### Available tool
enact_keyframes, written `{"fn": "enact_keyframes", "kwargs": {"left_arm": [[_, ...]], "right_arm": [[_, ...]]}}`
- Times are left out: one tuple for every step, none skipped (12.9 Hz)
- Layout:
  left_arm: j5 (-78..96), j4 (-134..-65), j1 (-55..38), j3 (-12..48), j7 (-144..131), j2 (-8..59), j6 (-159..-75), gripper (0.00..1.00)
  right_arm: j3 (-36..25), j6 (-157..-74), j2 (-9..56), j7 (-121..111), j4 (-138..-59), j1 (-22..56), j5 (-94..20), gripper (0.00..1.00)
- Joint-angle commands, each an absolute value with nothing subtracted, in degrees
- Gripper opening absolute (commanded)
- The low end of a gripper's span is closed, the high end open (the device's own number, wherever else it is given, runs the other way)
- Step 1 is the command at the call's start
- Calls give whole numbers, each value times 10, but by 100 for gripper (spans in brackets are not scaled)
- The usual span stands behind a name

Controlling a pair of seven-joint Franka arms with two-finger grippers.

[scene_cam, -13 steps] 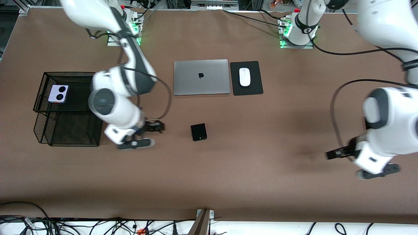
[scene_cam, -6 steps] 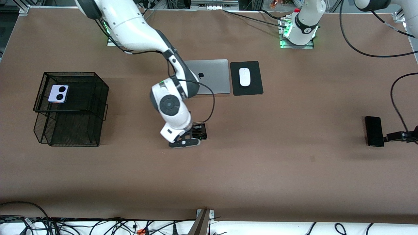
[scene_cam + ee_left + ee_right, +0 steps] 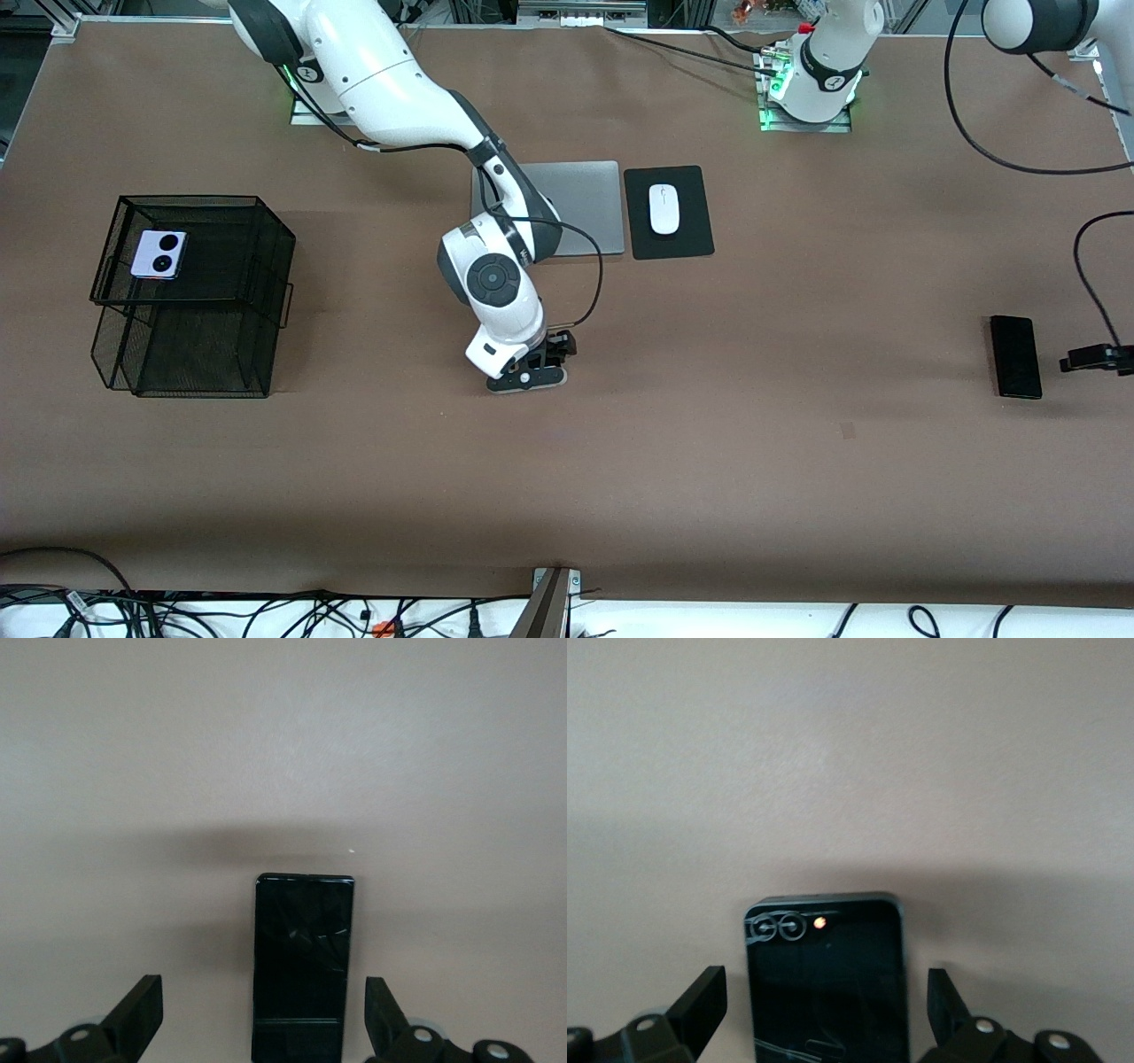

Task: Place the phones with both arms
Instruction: 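Grasp the flip phone with the right gripper while the left reaches the slab phone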

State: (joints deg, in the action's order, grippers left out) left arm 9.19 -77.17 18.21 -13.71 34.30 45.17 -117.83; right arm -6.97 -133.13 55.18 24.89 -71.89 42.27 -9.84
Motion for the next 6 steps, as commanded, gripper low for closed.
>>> {"fn": "enact_keyframes", "kwargs": {"left_arm": [[79,-827,183,-129,356,451,-1233,100],[79,-840,178,-129,359,451,-1235,100],[78,-850,177,-128,361,451,-1235,100],[78,-855,177,-128,366,451,-1235,100],[78,-858,177,-128,373,449,-1235,100],[78,-859,176,-128,377,451,-1235,100]], "right_arm": [[-71,-1335,569,262,-701,430,-95,100],[-71,-1335,571,263,-702,433,-94,100],[-72,-1335,572,263,-709,437,-94,100],[-72,-1335,572,263,-711,437,-94,100],[-72,-1335,572,263,-712,437,-94,98],[-72,-1335,573,263,-712,437,-94,79]]}}
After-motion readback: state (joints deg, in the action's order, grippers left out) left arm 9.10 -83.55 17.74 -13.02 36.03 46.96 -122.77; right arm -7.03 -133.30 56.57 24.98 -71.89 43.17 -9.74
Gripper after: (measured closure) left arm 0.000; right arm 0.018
